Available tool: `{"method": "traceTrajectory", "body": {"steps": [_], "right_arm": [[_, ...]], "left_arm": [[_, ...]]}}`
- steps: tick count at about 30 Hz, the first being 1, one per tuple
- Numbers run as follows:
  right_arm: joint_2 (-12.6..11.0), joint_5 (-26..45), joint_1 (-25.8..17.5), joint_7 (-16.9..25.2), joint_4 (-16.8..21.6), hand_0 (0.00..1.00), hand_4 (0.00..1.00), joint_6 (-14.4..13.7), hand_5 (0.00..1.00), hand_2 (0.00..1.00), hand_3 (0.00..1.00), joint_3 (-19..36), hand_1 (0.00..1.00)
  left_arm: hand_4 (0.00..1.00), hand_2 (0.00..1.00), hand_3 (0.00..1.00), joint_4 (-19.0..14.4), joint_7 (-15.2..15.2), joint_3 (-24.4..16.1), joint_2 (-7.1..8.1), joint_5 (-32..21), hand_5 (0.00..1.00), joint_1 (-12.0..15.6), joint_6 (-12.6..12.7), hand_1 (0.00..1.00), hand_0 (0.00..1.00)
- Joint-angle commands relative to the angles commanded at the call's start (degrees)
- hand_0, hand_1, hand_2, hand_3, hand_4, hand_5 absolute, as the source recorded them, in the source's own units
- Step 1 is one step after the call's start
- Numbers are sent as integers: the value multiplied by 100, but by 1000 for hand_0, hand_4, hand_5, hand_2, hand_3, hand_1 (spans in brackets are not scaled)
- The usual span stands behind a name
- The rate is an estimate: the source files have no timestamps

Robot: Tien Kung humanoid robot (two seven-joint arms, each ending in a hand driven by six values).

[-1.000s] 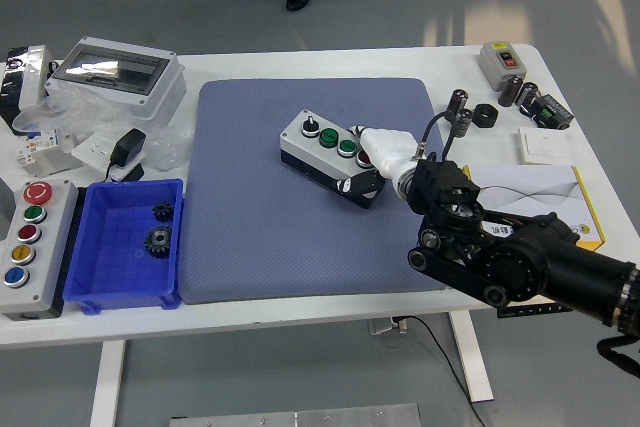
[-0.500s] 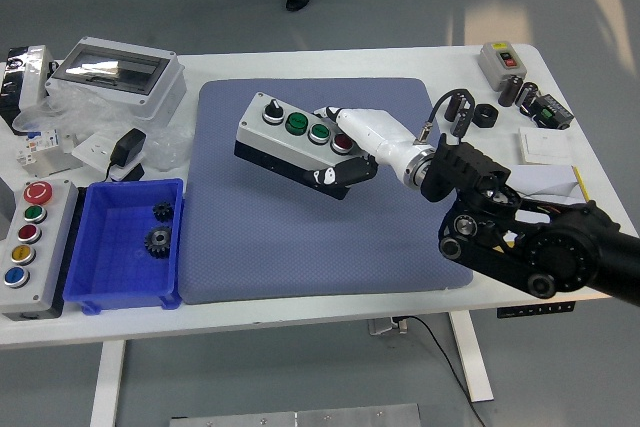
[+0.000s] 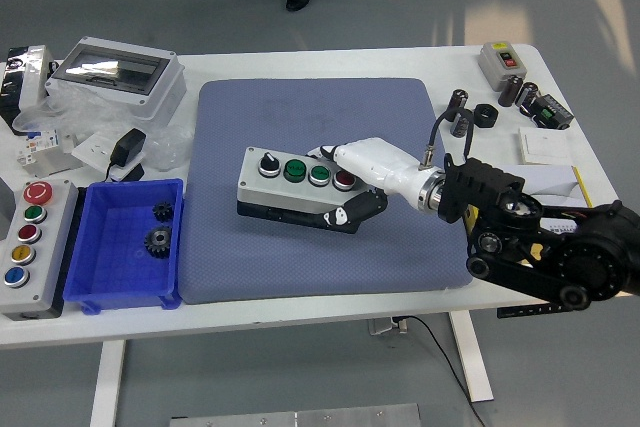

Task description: Pick up the button,place it on the desk,press the button,press the button

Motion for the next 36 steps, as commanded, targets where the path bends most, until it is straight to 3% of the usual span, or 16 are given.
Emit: {"method": "traceTrajectory", "body": {"steps": [1,6,7,36], "right_arm": [[3,-8,-15,-13,4,283,263,-12,2,419,410,-21,429],[46,-103,-108,-9,-20,283,263,-149,2,419,410,-70,429],[54,-126,-117,0,-31,316,291,-175,2,450,432,-82,468],[307,-752,74,109,-547,359,267,-336,2,497,464,-656,490]], "left_arm": [[491,548,586,0,1,-7,-2,10,257,1,0,567,621],[491,548,586,0,3,-15,-16,40,257,2,-1,567,621],[490,548,585,0,3,-16,-18,44,257,1,-1,568,621],[490,548,585,0,35,-76,3,187,254,-87,-31,567,621]]}}
